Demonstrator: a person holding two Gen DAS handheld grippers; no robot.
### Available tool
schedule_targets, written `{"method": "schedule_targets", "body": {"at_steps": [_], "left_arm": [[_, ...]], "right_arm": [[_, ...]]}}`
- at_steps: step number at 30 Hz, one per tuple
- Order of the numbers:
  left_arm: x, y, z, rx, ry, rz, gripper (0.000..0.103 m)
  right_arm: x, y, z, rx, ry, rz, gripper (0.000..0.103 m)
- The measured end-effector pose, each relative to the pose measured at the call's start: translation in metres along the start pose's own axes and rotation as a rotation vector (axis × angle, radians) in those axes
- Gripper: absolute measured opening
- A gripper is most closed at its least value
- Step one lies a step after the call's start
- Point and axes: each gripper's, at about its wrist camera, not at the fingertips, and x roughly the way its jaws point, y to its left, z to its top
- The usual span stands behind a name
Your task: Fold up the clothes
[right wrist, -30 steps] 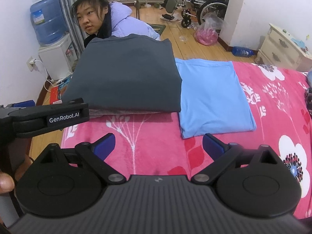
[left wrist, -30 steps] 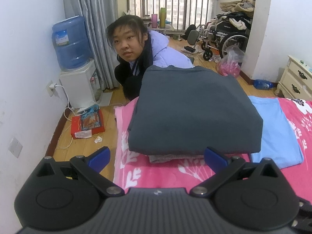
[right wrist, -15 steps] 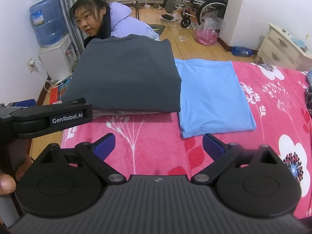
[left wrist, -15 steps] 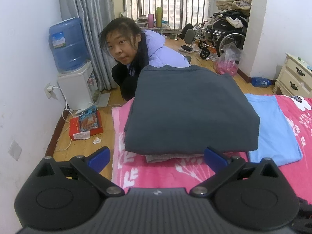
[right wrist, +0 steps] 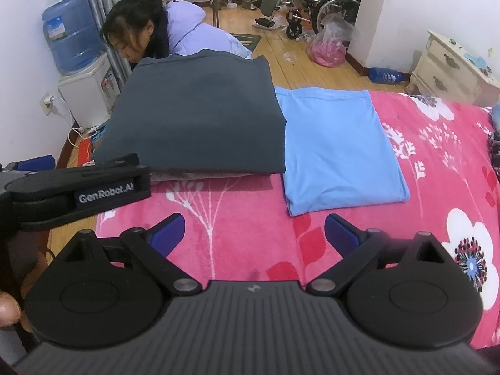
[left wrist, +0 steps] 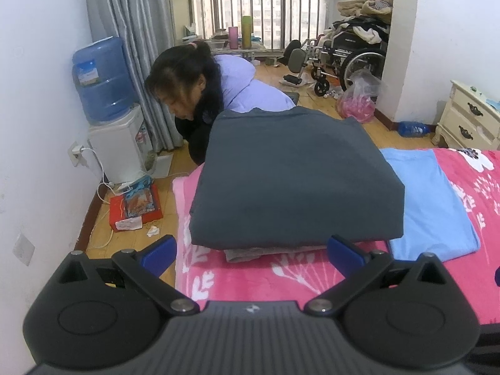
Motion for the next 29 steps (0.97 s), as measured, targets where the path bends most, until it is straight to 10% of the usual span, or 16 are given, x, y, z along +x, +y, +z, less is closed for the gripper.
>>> {"method": "schedule_targets", "body": {"at_steps": [29], "left_arm": [[0.0103,0.0011,-0.0062,-0.003,0.038,-0.015,0.103]], "right_arm": [[0.0061,0.0067,-0.0014,-0.028,0.029,-0.016,0.096]]}}
